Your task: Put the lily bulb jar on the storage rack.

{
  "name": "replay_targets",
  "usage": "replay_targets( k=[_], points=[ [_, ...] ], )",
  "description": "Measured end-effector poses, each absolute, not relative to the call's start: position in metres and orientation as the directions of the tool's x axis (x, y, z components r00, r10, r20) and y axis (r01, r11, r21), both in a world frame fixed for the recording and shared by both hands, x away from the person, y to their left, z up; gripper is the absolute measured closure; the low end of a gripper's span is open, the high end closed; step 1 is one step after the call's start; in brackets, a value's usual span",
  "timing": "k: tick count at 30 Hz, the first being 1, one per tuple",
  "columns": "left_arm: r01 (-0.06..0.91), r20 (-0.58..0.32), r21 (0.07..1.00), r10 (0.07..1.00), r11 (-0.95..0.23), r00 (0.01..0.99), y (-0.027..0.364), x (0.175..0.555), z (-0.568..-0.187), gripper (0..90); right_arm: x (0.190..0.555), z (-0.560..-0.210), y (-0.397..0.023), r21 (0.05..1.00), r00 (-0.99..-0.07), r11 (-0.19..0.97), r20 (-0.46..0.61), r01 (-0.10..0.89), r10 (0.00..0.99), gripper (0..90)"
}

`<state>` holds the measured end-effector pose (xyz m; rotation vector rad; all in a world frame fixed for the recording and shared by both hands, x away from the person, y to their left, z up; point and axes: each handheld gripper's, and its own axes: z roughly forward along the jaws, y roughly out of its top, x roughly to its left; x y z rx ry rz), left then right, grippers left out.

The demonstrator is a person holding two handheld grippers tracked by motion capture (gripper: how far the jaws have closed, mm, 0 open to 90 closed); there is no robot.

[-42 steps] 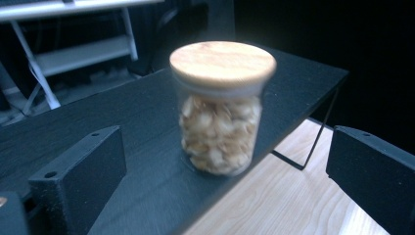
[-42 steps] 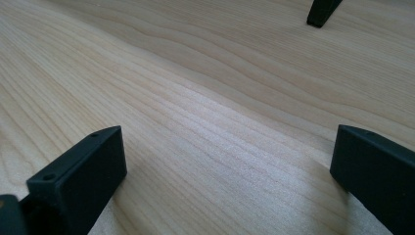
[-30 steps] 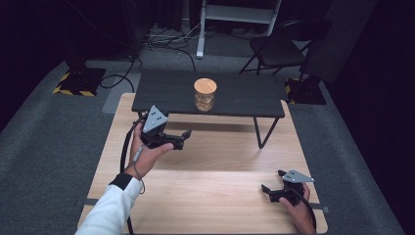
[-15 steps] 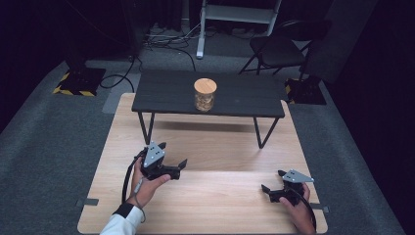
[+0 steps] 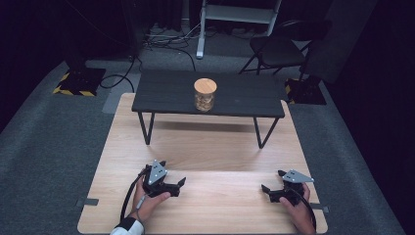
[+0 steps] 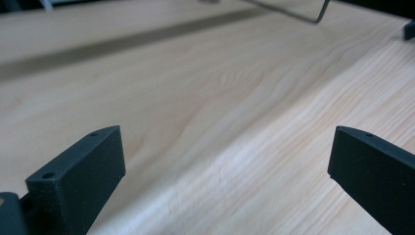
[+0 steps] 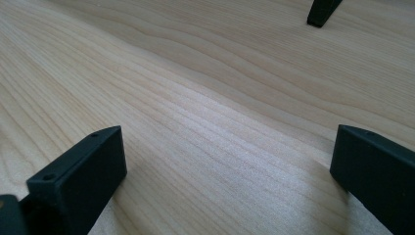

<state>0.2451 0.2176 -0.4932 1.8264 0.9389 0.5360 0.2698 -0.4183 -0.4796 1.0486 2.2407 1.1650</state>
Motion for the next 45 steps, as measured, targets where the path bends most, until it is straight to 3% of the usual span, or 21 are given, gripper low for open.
replay_targets(
  k=[9,13,17,45],
  points=[
    [0.429,0.003,0.846,0.809,-0.315,0.588,0.203,0.247,-0.489,1.8,0.27,-0.48,-0.418,0.822,-0.636,0.369,-0.011,0.434,0.771,0.0],
    [0.454,-0.047,0.846,0.807,-0.281,0.588,0.209,0.25,-0.49,0.6,0.27,-0.48,-0.418,0.822,-0.637,0.369,-0.01,0.434,0.771,0.0],
    [0.44,0.004,0.834,0.802,-0.333,0.598,0.202,0.25,-0.487,0.5,0.27,-0.48,-0.418,0.822,-0.637,0.37,-0.011,0.434,0.771,0.0],
    [0.44,0.003,0.834,0.801,-0.331,0.598,0.202,0.25,-0.487,0.4,0.27,-0.48,-0.418,0.822,-0.636,0.369,-0.011,0.434,0.772,0.0]
  ],
)
